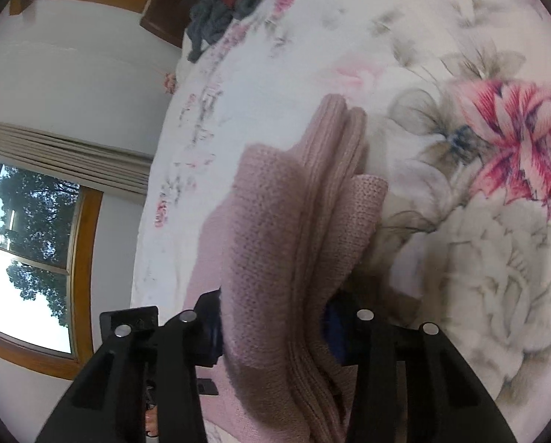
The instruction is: Fold small clothes
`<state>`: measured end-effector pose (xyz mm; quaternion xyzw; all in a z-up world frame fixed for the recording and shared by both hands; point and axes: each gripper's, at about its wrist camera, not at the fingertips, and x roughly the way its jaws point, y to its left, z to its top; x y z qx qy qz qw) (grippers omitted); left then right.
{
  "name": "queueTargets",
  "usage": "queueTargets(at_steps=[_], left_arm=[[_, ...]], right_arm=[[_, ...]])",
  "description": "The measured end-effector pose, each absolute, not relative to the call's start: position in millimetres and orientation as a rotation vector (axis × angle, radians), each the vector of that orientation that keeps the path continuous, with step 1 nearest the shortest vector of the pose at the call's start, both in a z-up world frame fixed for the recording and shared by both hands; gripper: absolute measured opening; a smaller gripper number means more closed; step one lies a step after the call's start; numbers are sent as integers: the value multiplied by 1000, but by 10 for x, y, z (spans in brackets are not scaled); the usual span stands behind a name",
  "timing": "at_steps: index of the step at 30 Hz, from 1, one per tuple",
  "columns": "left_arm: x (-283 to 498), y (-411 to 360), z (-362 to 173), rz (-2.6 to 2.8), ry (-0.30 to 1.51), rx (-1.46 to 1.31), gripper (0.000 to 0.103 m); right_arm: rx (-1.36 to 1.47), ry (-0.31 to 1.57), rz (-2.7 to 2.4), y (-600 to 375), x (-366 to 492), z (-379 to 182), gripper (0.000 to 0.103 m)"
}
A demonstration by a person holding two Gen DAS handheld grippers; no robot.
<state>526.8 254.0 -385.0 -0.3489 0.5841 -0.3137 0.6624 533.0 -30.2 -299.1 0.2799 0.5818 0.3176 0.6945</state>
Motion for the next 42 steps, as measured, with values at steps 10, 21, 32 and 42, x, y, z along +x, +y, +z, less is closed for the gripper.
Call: queueTargets(at_steps=[10,21,32,42], left_arm=[[4453,3305,-3167,-683,1206,-732,30],[3238,3995,-4078,-456,1327,-871,44],[2589,4262,-3364,-410,980,-852,66],[2881,3518,-4009,-497,1224,-839,42]], right_arm=[[714,1236,851,226,4791,-2417,43],[647,1485,862,1216,3943,-3476,50],[515,1378,823,827,3340,-2959,61],[416,1374,692,935,3372,-3174,21]])
